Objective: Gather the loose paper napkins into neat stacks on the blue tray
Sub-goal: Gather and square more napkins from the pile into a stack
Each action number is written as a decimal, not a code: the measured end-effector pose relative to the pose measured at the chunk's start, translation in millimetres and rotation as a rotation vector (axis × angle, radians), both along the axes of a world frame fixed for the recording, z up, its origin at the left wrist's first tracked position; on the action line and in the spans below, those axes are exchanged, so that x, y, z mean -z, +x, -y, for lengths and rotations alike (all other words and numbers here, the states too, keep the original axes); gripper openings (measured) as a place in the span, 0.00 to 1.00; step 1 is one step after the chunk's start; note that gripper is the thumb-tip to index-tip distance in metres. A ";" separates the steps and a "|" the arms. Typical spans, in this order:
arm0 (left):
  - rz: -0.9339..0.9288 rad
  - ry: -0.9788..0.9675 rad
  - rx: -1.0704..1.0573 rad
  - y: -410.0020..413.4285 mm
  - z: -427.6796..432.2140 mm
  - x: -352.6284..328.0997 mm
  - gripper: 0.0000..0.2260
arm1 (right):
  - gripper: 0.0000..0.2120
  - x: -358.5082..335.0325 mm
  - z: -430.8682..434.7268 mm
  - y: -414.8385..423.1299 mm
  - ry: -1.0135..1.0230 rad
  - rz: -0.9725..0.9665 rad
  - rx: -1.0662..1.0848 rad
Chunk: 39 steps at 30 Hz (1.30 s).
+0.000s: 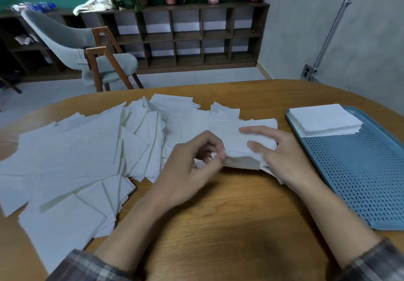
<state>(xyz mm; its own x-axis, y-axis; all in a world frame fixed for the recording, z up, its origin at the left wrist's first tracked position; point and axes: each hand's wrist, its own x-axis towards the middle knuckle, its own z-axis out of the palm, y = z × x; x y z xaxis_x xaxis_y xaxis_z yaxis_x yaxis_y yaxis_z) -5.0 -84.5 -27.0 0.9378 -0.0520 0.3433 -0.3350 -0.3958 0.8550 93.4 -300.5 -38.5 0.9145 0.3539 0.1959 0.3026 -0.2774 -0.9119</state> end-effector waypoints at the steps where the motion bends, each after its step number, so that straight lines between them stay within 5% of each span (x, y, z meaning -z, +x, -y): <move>1: 0.014 -0.051 -0.034 0.4 -1.2 -1.3 0.04 | 0.15 -0.8 -0.4 -0.5 0.001 0.019 -0.003; 4: -0.012 -0.180 -0.115 3.1 -3.5 -4.7 0.03 | 0.10 -4.3 -0.9 -1.8 0.159 -0.069 -0.093; 6: -0.048 -0.213 -0.155 5.1 -3.0 -4.6 0.03 | 0.18 -3.8 -0.7 -5.2 0.307 -0.207 -0.235; 8: -0.081 -0.208 -0.172 5.8 -0.8 -3.7 0.04 | 0.22 -1.0 -4.3 -10.1 0.244 -0.161 -0.291; 11: -0.147 -0.223 -0.152 4.7 2.9 -5.5 0.05 | 0.08 -0.1 -10.8 -13.8 0.191 -0.105 -0.236; 16: -0.296 -0.214 -0.102 6.0 1.4 -2.0 0.21 | 0.06 -4.6 -8.9 -11.7 0.265 -0.170 -0.090; 22: -0.122 -0.200 -0.296 7.7 -8.8 -6.6 0.19 | 0.08 -10.4 -7.2 -15.2 0.145 -0.196 -0.172; 30: -0.078 -0.111 -0.212 6.9 -7.2 -7.6 0.17 | 0.30 -14.2 -13.3 -23.1 0.060 -0.176 -0.293; 39: 0.048 0.010 -0.264 6.6 -4.6 -3.3 0.18 | 0.25 -12.8 -16.1 -23.1 0.075 -0.147 -0.300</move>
<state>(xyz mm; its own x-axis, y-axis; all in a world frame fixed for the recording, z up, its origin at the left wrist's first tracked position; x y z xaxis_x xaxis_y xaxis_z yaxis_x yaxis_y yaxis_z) 1.6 -79.9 -23.7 0.9021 0.1882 0.3882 -0.2591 -0.4832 0.8363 70.4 -284.5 -25.6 0.7921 0.6012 0.1058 0.2249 -0.1263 -0.9662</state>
